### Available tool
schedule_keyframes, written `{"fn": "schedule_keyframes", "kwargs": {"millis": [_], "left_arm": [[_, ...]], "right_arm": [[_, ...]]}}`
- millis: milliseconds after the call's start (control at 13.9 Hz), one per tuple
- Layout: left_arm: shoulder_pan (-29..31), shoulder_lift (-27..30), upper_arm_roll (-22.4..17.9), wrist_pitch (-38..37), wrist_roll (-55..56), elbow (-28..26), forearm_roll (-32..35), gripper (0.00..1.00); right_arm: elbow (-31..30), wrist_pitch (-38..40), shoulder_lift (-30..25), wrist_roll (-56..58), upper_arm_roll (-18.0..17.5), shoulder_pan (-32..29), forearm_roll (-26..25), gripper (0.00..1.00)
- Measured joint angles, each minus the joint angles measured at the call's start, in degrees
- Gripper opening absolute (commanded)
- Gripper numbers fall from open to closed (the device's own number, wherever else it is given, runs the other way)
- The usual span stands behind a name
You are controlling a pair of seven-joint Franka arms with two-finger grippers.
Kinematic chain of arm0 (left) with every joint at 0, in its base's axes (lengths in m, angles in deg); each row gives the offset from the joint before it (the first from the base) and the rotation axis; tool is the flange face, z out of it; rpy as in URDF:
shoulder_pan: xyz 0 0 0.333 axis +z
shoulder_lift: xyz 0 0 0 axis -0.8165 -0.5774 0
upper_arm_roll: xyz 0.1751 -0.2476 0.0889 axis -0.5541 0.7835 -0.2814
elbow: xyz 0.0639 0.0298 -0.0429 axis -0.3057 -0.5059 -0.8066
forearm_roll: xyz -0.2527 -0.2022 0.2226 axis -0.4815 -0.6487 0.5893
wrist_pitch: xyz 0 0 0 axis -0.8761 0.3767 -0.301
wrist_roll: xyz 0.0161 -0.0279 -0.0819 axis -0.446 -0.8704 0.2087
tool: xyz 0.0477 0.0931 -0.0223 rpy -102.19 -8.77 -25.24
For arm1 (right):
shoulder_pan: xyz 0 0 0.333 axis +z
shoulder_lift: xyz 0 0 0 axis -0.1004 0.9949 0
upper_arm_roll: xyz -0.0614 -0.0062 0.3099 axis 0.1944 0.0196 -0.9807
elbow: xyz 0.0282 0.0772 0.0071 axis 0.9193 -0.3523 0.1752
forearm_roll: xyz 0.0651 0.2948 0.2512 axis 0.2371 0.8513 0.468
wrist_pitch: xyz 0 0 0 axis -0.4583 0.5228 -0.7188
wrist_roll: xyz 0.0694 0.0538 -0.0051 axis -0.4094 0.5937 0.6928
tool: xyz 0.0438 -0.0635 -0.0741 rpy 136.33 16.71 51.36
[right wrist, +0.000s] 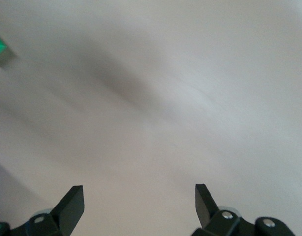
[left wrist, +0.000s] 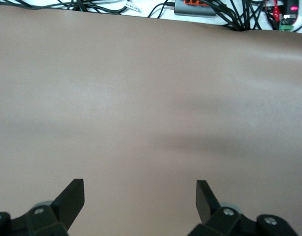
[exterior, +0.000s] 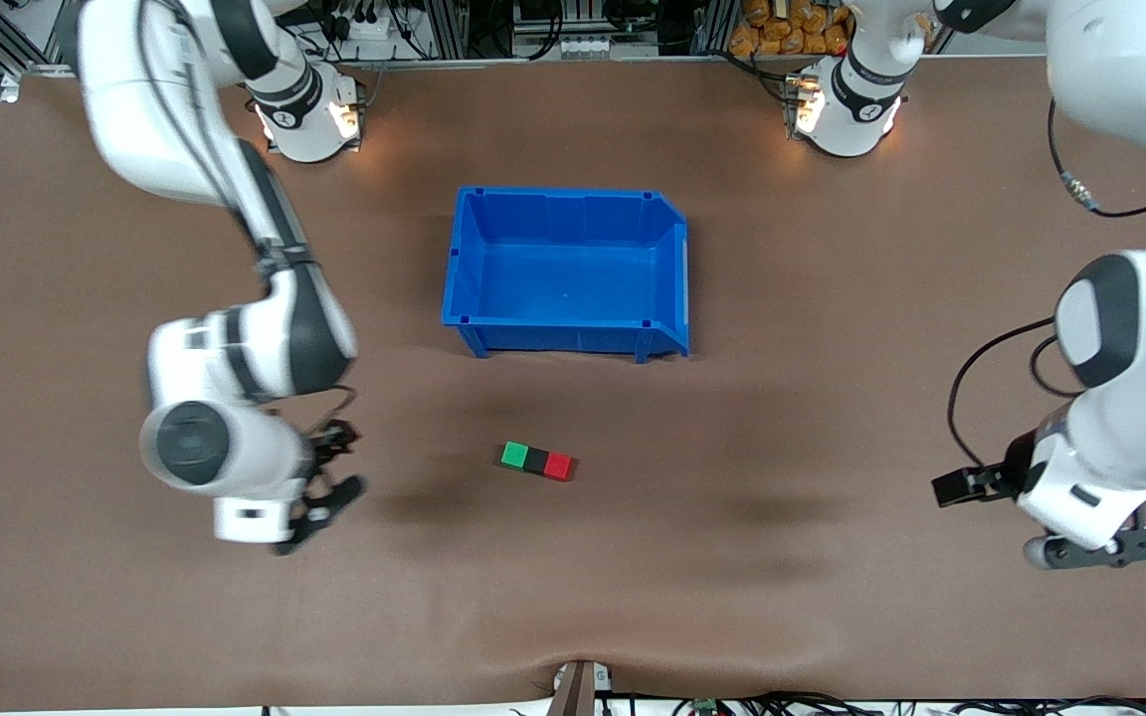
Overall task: Attach green and red cubes to black cube
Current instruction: 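Open the right gripper and raise both grippers away from the cubes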
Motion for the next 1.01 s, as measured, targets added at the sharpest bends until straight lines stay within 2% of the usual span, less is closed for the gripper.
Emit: {"fn": "schedule_keyframes", "kwargs": {"millis": [288, 504, 792, 1008], "left_arm": [[0.00, 4.36, 0.35, -6.84, -1.42, -0.01, 0.00, 1.00], [-0.04, 8.00, 0.83, -14.14, -2.09, 0.01, 0.00, 1.00], [-0.13, 14.45, 1.00, -22.93, -2.29, 0.00, 0.00, 1.00], [-0.10, 18.44, 0.97, -28.04, -4.47, -0.19, -0.25, 1.00]], "right_arm": [[-2.36, 5.97, -8.38, -0.01, -0.09, -10.79, 1.45, 1.00], [-11.28, 6.58, -18.79, -1.90, -0.10, -16.66, 2.77, 1.00], [-25.74, 6.40, -32.75, -13.58, -0.29, -18.25, 3.12, 1.00], [-32.18, 5.87, -38.94, -20.08, -0.32, -18.26, 3.41, 1.00]]}}
